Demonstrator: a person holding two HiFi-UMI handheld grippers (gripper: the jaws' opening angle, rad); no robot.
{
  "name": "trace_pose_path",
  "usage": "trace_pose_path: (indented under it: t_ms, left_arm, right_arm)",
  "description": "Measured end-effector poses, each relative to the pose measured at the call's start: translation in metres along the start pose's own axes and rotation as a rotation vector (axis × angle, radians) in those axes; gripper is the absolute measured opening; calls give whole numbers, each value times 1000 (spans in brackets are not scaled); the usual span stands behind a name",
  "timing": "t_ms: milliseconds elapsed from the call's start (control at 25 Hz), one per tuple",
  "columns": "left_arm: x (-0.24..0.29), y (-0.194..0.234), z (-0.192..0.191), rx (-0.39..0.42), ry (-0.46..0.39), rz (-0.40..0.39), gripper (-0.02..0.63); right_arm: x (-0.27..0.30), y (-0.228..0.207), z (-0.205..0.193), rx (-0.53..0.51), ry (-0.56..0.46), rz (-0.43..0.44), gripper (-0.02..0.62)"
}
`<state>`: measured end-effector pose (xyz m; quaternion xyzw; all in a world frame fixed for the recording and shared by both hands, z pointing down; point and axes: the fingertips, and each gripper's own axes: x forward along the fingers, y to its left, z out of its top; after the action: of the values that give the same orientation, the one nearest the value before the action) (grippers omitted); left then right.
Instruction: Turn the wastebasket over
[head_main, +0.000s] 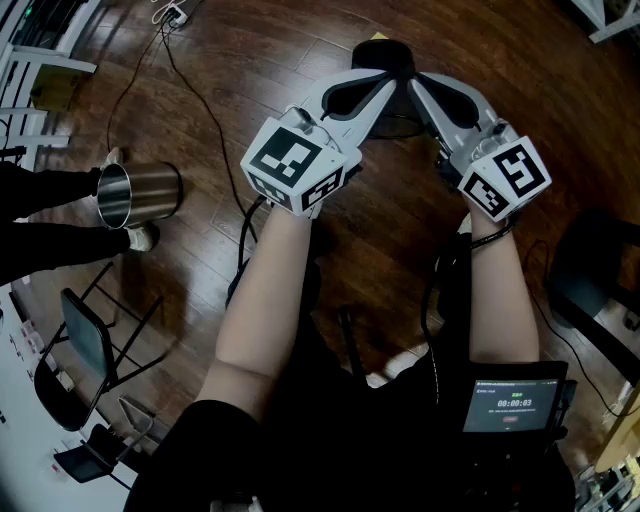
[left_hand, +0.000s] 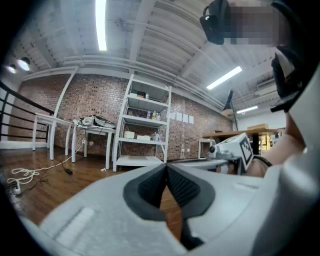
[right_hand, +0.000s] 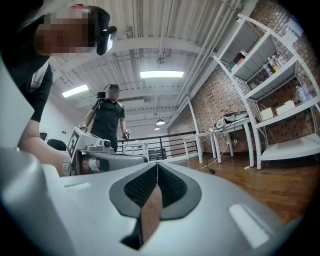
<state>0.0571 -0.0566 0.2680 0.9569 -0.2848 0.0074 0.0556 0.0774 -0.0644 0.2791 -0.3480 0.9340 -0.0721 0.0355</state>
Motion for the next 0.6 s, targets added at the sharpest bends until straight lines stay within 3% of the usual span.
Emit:
trace_pose_path:
  t_ms: [320, 600]
  left_arm:
    - [1, 23, 10, -3, 2, -17, -2]
    - [40, 63, 8, -15, -12, -29, -2]
  right_arm:
    - [20, -8, 10, -12, 5, -22, 11]
    - [38, -56, -1, -9, 23, -8, 11]
